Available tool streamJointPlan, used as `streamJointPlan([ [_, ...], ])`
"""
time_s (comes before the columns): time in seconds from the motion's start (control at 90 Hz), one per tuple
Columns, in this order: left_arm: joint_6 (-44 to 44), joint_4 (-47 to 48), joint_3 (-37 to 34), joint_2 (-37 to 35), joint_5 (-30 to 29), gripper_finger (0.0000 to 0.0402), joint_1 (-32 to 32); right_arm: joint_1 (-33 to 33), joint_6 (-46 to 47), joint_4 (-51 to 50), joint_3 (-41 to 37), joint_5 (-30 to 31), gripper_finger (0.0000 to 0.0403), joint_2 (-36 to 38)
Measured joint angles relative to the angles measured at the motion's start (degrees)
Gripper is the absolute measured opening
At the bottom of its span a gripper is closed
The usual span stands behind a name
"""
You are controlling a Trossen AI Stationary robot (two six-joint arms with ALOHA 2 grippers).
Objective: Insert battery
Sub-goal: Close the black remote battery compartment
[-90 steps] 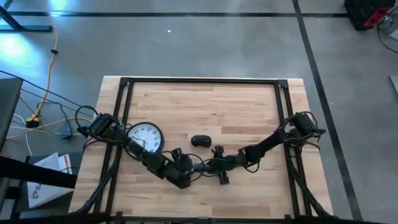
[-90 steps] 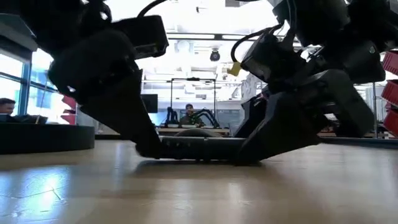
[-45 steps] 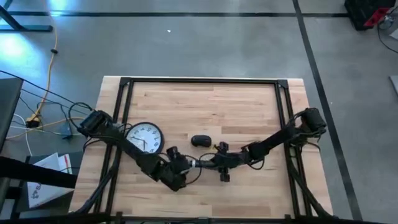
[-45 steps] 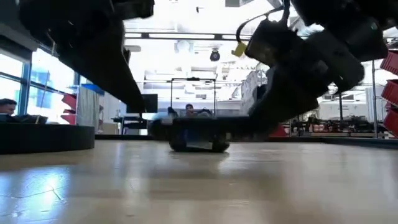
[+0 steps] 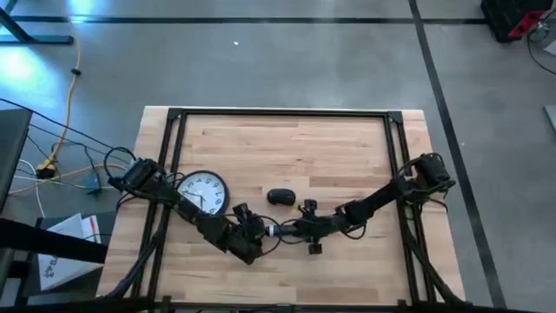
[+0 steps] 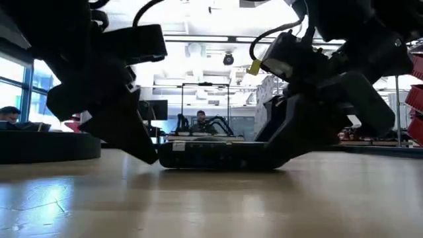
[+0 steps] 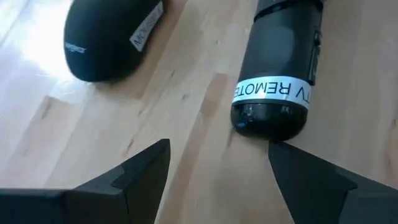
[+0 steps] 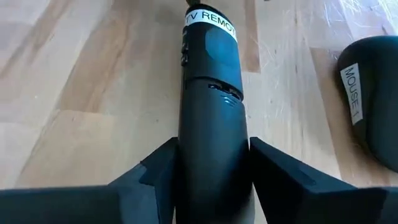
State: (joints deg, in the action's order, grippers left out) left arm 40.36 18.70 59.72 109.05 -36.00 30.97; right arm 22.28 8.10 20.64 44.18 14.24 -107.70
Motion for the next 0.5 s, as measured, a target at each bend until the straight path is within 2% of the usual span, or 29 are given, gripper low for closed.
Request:
streamJointPlan([
  [0.4, -4.99, -8.26, 0.0, 0.42, 1.48, 0.0257, -1.55, 0.59, 1.94, 1.48, -0.09, -0.96, 0.0187, -0.15],
  [0.5, -5.49, -7.7, 0.02, 0.42, 2.17, 0.0257, -1.76, 0.59, 1.94, 2.41, -0.09, -0.79, 0.0195, -0.15],
])
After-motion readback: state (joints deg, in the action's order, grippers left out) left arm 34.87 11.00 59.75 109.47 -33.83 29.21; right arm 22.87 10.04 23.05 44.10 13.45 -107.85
